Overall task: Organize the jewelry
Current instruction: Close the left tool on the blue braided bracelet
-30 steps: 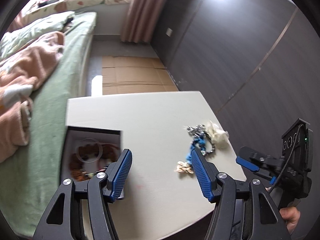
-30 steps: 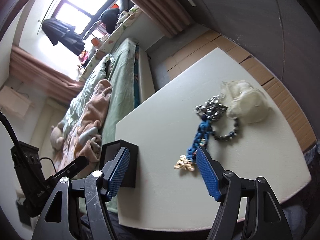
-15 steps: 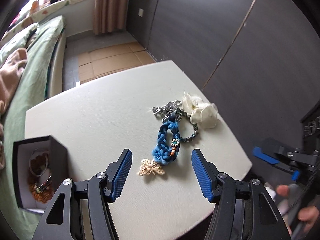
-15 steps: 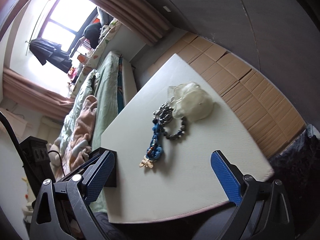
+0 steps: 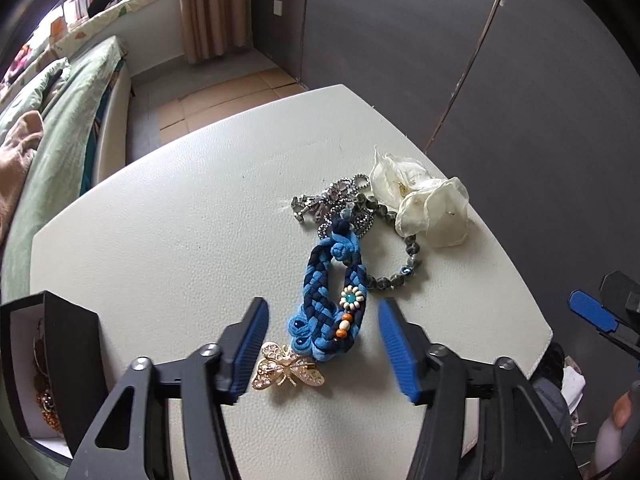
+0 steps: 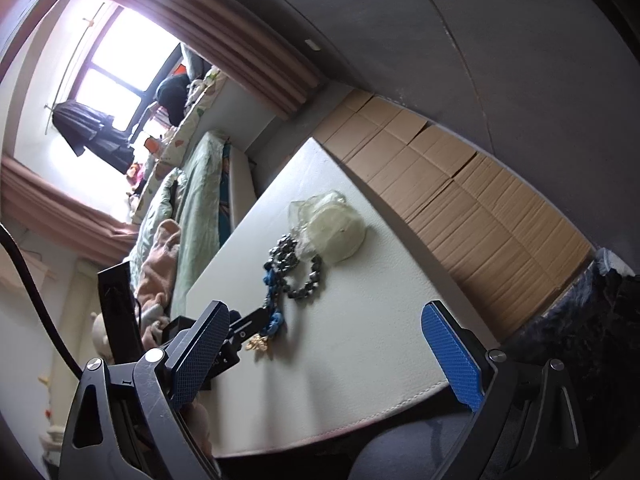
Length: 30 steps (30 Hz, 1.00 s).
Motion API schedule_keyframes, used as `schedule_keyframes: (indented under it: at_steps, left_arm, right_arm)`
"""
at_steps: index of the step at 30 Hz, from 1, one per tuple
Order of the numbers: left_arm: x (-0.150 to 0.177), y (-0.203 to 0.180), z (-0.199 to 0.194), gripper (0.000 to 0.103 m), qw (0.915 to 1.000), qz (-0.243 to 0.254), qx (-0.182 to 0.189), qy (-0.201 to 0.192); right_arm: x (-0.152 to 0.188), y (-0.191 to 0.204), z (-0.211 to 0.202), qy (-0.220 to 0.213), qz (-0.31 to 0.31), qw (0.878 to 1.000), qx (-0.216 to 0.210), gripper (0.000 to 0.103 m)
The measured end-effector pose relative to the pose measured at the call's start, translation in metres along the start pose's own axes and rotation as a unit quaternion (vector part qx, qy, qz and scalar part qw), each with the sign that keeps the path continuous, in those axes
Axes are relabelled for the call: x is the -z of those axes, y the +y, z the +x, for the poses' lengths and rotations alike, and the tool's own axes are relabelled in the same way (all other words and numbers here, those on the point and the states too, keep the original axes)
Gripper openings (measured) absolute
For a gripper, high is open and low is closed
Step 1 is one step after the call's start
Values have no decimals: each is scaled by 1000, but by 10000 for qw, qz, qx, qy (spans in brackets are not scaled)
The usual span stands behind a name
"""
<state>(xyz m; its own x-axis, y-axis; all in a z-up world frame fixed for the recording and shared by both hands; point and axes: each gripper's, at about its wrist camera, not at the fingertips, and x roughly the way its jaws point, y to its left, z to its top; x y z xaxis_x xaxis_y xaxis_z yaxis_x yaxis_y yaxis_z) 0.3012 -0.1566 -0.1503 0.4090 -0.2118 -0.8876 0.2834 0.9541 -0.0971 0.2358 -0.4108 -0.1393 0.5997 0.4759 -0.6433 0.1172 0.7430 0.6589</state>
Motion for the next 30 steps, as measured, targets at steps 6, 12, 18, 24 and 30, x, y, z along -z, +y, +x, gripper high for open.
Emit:
schedule_keyframes:
  at_steps: [6,12,18,24,30]
  left_arm:
    - [-2,7,1,4,9999,-38,100,-66]
    - [-3,19,-17,0,9986,-226,334,-343]
    - [-4,33,-34,0,9955,-425,634,-557]
    - [-3,26,-33,0,9929,-388,1019,-481]
    - [2,18,-17,3,9969,-290,722,-137]
  right_arm:
    - [0,-6,3,-58,68,9997,211,98]
    - [-1,-2,8,-27,67,9996,287,98]
    - [-8,2,16,112,106,9995,272,97]
    - [-18,16,29,232,-28,9993,305,87]
    - [-22,18,28,188,-4,9990,410,87]
